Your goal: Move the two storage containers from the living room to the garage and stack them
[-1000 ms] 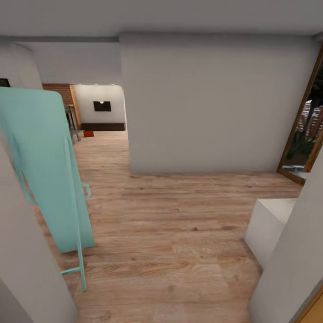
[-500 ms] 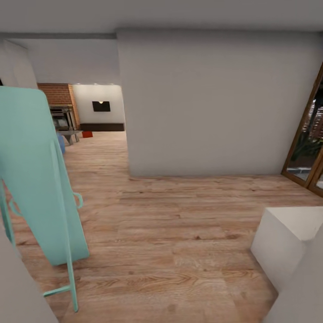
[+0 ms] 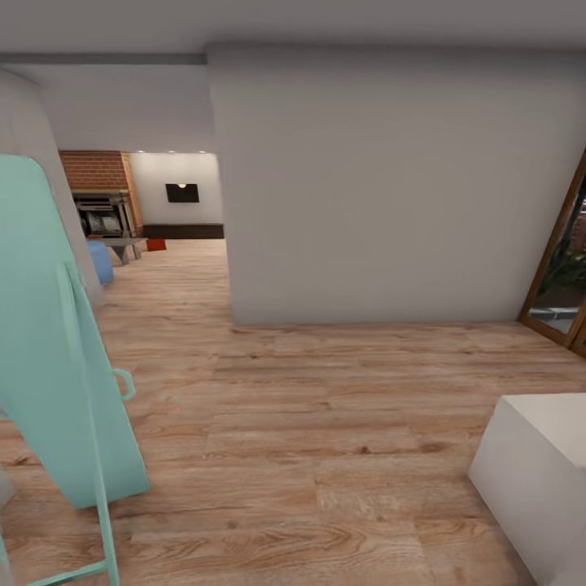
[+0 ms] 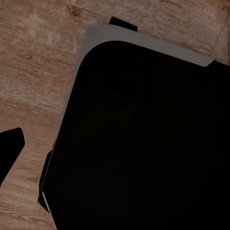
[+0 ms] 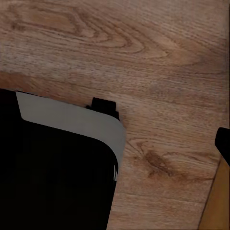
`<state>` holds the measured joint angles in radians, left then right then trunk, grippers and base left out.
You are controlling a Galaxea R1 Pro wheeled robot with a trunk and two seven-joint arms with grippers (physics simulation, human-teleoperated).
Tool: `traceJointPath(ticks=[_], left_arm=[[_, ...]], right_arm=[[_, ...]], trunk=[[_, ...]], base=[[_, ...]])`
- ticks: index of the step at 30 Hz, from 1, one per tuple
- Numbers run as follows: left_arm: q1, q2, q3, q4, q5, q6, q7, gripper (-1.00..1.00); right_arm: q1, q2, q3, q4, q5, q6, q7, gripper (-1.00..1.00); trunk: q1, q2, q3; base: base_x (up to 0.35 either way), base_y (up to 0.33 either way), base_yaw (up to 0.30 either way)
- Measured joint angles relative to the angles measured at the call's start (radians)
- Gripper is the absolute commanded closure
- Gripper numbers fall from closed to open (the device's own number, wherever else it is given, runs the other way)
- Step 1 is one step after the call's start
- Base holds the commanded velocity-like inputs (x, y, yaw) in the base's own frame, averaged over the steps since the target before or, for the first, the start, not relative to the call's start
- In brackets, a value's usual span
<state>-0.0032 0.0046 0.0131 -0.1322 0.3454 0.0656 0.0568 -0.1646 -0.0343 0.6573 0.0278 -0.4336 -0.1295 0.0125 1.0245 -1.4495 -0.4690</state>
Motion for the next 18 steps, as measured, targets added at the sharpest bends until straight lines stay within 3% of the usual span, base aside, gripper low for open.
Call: traceJointPath(ticks=[18], left_arm=[[0.000, 0.000, 0.000, 0.000, 0.000, 0.000, 0.000, -1.00]], right_arm=[[0.000, 0.000, 0.000, 0.000, 0.000, 0.000, 0.000, -1.00]], trunk=[[0.000, 0.000, 0.000]], base=[[0.323, 0.000, 0.000]])
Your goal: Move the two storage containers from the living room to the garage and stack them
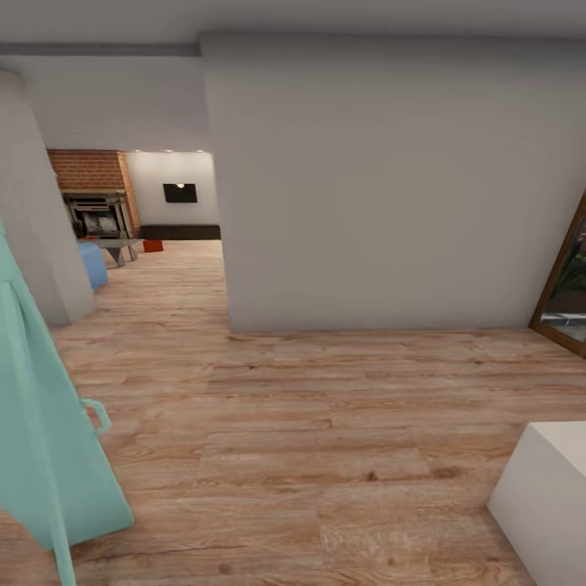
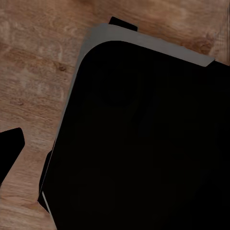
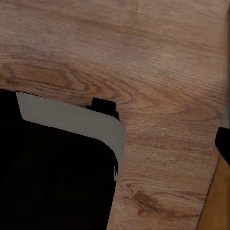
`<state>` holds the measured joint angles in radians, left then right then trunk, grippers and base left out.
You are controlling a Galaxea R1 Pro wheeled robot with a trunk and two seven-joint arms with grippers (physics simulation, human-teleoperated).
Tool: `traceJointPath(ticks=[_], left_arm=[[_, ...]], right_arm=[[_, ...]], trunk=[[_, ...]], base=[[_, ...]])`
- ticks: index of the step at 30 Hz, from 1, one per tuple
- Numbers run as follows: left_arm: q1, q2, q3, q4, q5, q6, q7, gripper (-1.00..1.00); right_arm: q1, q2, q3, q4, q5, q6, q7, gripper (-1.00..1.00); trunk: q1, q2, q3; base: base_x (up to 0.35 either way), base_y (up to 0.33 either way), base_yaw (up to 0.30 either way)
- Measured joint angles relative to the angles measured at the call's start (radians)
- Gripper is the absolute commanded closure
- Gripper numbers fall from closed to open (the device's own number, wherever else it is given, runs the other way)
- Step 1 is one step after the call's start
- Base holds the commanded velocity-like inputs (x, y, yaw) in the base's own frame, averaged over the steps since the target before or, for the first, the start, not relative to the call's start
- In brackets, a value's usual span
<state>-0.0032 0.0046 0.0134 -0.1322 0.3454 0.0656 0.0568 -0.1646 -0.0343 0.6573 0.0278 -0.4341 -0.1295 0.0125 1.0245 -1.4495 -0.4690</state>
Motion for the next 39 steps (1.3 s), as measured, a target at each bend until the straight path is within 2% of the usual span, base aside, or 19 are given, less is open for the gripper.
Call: traceJointPath(ticks=[10, 18, 39], left_arm=[[0.000, -0.001, 0.000, 0.000, -0.001, -0.003, 0.000, -1.00], [0.000, -0.001, 0.000, -0.001, 0.000, -0.032, 0.001, -1.00], [0.000, -0.001, 0.000, 0.000, 0.000, -0.035, 0.001, -1.00]], right_arm=[[0.000, 0.000, 0.000, 0.000, 0.000, 0.000, 0.000, -1.00], [0.000, 0.000, 0.000, 0.000, 0.001, 0.000, 0.000, -1.00], [0.000, 0.001, 0.002, -0.001, -0.002, 0.000, 0.000, -1.00]], trunk=[[0.000, 0.000, 0.000], [0.000, 0.000, 0.000], [0.000, 0.000, 0.000]], base=[[0.323, 0.000, 0.000], [0.323, 0.000, 0.000], [0.323, 0.000, 0.000]])
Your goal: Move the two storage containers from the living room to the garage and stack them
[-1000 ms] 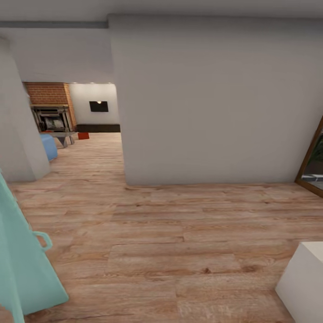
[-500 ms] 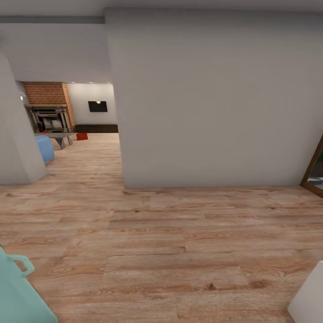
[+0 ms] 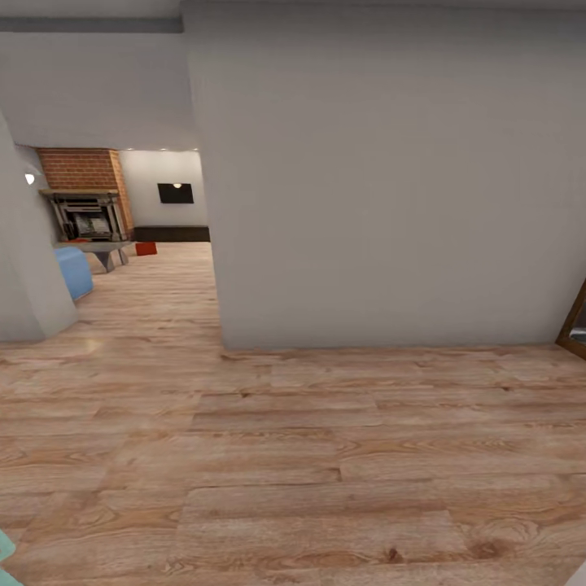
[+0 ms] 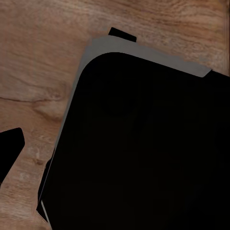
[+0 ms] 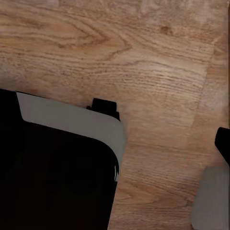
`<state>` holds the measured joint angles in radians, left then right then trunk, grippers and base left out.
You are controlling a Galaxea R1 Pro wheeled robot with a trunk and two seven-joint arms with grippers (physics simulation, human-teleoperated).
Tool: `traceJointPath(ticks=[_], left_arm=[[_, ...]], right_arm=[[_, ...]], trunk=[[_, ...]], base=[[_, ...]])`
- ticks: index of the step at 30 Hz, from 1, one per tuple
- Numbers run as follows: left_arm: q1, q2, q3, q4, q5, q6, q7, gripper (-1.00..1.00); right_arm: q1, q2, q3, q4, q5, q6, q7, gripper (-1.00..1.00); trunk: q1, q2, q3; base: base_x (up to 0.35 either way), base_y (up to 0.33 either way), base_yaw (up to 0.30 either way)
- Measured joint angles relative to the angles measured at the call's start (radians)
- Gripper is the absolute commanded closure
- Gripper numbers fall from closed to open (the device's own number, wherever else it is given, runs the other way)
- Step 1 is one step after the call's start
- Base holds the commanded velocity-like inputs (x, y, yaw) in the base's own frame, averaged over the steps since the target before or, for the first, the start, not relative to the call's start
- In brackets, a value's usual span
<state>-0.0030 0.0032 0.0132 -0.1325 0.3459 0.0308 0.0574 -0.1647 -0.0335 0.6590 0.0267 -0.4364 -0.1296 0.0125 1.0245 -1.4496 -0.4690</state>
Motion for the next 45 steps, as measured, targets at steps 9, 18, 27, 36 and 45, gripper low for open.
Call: traceJointPath(ticks=[9, 18, 27, 36, 45], left_arm=[[0.000, 0.000, 0.000, 0.001, 0.000, 0.001, 0.000, -1.00], [0.000, 0.000, -0.001, 0.000, -0.002, 0.001, 0.000, -1.00], [0.000, 0.000, 0.000, 0.000, -0.002, 0.001, 0.001, -1.00], [0.000, 0.000, 0.000, 0.000, -0.001, 0.000, 0.000, -1.00], [0.000, 0.000, 0.000, 0.000, -0.001, 0.000, 0.000, -1.00]], right_arm=[[0.000, -0.001, -0.009, 0.002, -0.015, 0.006, 0.000, -1.00], [0.000, 0.000, 0.001, 0.000, -0.001, 0.000, 0.003, -1.00], [0.000, -0.001, 0.006, 0.000, 0.003, 0.002, 0.006, -1.00], [0.000, 0.000, 0.000, 0.000, -0.003, 0.000, 0.006, -1.00], [0.000, 0.001, -0.003, -0.001, -0.011, 0.000, 0.005, -1.00]], trunk=[[0.000, 0.000, 0.000], [0.000, 0.000, 0.000], [0.000, 0.000, 0.000], [0.000, 0.000, 0.000], [0.000, 0.000, 0.000]], base=[[0.323, 0.000, 0.000], [0.323, 0.000, 0.000], [0.323, 0.000, 0.000], [0.323, 0.000, 0.000], [0.323, 0.000, 0.027]])
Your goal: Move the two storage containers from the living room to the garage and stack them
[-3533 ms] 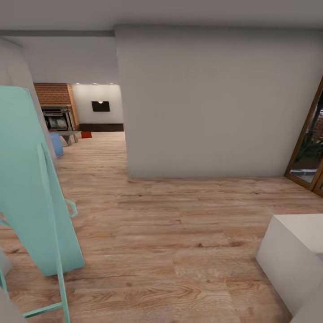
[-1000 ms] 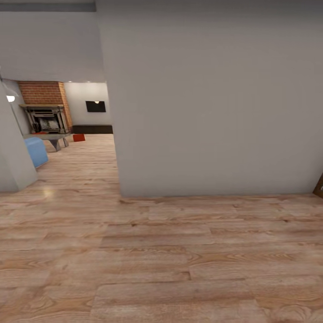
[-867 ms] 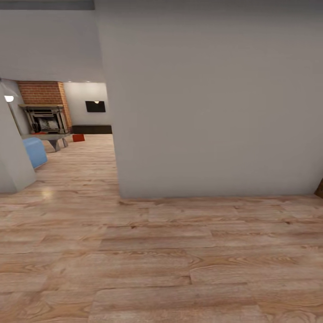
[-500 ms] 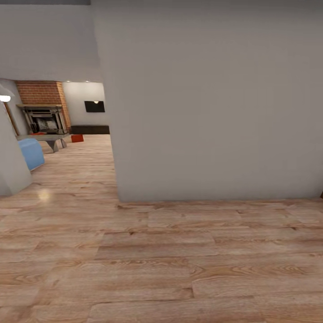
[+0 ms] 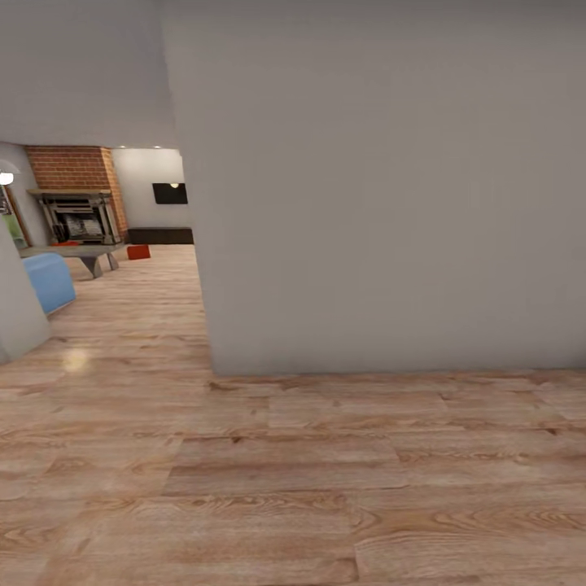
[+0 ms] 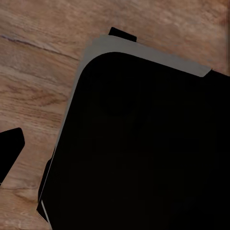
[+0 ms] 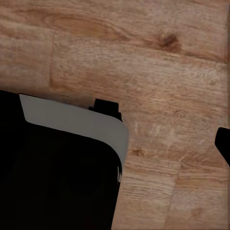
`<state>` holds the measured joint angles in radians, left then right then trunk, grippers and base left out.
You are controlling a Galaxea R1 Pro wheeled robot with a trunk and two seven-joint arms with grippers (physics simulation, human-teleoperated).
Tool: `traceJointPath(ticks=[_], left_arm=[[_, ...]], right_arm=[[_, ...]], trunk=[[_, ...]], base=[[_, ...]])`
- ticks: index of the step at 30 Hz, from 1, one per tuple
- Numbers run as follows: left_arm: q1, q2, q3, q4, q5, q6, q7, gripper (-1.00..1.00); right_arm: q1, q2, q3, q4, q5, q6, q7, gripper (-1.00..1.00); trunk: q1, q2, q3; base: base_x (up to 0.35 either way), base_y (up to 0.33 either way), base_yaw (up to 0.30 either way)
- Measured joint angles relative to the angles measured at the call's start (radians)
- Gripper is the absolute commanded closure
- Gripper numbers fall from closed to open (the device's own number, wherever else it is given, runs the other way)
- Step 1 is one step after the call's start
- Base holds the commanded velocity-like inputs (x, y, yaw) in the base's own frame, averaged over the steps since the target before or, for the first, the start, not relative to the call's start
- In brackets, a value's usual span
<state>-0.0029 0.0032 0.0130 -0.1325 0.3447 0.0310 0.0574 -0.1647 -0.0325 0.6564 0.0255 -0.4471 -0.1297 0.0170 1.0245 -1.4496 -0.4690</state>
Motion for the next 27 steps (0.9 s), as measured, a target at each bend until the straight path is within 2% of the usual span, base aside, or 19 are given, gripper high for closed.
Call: traceJointPath(ticks=[27], left_arm=[[0.000, 0.000, -0.001, 0.000, 0.000, 0.000, 0.001, -1.00]], right_arm=[[0.000, 0.000, -0.008, -0.002, -0.002, 0.000, 0.001, -1.00]], trunk=[[0.000, 0.000, 0.000]], base=[[0.320, 0.000, 0.271]])
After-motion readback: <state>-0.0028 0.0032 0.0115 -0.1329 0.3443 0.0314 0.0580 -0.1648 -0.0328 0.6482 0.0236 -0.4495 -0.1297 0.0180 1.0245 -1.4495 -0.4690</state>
